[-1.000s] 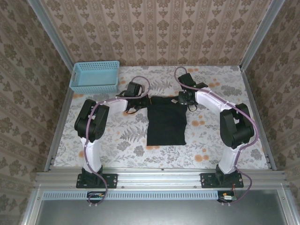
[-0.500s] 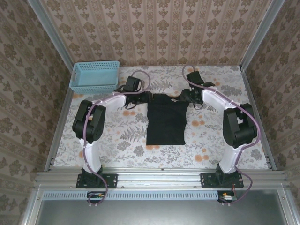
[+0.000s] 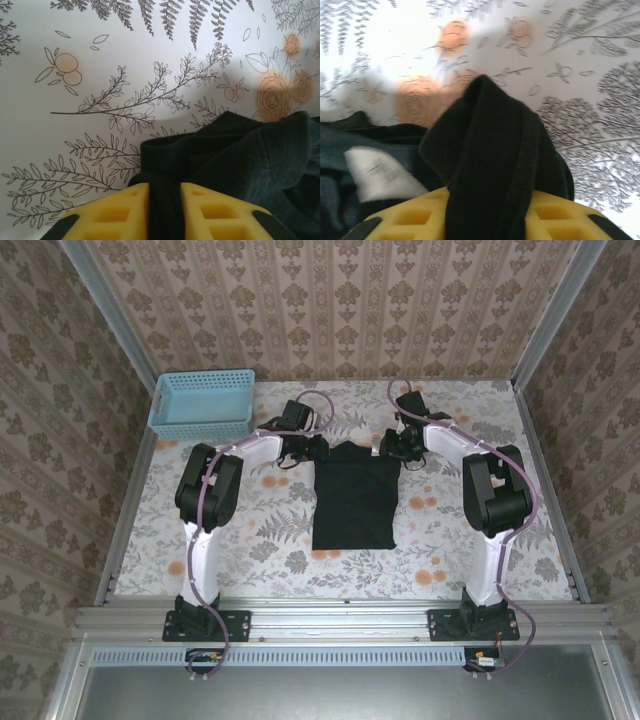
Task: Fold the inside-out t-shirt
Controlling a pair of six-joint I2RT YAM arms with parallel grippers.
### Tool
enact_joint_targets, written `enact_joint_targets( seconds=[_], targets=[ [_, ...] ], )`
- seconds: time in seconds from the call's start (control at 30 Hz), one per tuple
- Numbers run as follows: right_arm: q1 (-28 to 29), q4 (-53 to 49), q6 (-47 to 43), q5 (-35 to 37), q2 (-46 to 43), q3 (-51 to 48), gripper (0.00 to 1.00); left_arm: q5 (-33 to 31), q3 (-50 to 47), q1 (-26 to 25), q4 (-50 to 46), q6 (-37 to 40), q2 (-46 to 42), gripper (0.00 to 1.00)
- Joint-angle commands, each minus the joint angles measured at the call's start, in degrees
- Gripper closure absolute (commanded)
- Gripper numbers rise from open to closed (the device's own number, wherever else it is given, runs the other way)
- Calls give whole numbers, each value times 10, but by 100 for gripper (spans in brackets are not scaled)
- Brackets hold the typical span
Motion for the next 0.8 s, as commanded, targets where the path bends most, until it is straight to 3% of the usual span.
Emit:
enact_joint_targets(
  seconds=[0.0, 0.07, 0.27, 0.47, 0.67, 0.77],
  targets=[
    [2, 49, 18, -98, -54, -21, 83, 9, -10, 0, 6, -9, -40, 93],
    [1, 95, 35, -154, -92, -52, 91, 8, -54, 6, 50, -32, -86, 100],
    [-2, 230, 101, -261, -181, -141, 95, 6, -165, 24, 157, -92, -202, 100],
    [-21, 283, 127, -262, -101, -156, 95, 8, -167, 45, 164, -106, -167, 100],
    [-48, 273, 126, -178, -13, -126, 92, 32, -95, 52, 140, -97, -64, 99],
    [-56, 247, 121, -142, 1, -112, 86, 43, -70, 55, 135, -95, -37, 96]
  ],
)
